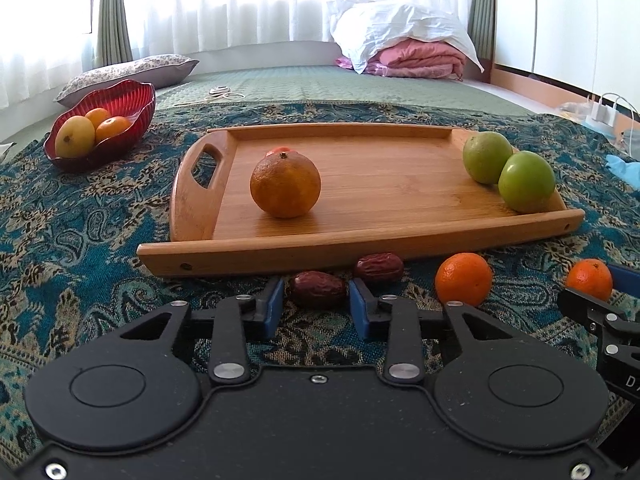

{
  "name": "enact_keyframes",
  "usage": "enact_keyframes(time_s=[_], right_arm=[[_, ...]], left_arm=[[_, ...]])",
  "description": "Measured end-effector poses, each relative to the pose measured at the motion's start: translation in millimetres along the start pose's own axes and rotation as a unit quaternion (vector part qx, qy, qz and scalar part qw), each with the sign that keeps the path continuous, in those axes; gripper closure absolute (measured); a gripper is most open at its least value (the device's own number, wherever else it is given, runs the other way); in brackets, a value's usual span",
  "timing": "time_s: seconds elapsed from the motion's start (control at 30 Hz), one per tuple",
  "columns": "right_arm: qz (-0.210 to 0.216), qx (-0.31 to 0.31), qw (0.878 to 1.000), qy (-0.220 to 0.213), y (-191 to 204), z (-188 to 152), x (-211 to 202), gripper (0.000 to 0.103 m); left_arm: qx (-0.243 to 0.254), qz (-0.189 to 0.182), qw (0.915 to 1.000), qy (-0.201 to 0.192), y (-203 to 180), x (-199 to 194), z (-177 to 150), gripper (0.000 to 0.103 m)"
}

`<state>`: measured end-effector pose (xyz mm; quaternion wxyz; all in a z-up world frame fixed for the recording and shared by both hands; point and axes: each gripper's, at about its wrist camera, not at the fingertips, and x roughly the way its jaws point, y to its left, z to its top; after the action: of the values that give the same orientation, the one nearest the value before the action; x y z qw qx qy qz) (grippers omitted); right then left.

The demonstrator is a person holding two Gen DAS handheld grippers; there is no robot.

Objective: Organize fruits
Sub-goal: 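Grasp a red date with the left gripper while the right gripper grasps a tangerine, then carry the red date with the left gripper while the right gripper carries the tangerine onto the tray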

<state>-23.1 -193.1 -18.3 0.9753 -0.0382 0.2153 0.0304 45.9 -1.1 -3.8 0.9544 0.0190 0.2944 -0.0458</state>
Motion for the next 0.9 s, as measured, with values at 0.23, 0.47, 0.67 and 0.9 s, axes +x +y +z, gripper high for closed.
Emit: enact_keyframes(time_s=[0.23, 0.47, 0.67, 0.9], right_arm=[[-0.007, 0.009, 1.0, 0.003, 0.2, 0.8, 3.4, 0.047], [-0.01, 0.016, 1.0, 0.008, -3.0, 4.6, 6.5, 0.058], [-0.005, 0.018, 1.0, 0.001, -4.3, 10.9, 6.9, 0.06], [-0.002, 0.021, 1.0, -0.018, -4.6, 25.9, 7.5, 0.06]], left_arm=[[0.0, 0.008, 1.0, -0.005, -3.5, -3.1, -2.4, 0.074], [-0.005, 0.009, 0.9998, -0.015, -4.7, -10.0, -2.0, 0.075], [-0.012, 0.014, 0.9994, -0.031, -3.0, -20.3, 6.8, 0.075], [-0.022, 0.017, 0.9987, -0.042, 2.2, -24.8, 27.5, 0.075]])
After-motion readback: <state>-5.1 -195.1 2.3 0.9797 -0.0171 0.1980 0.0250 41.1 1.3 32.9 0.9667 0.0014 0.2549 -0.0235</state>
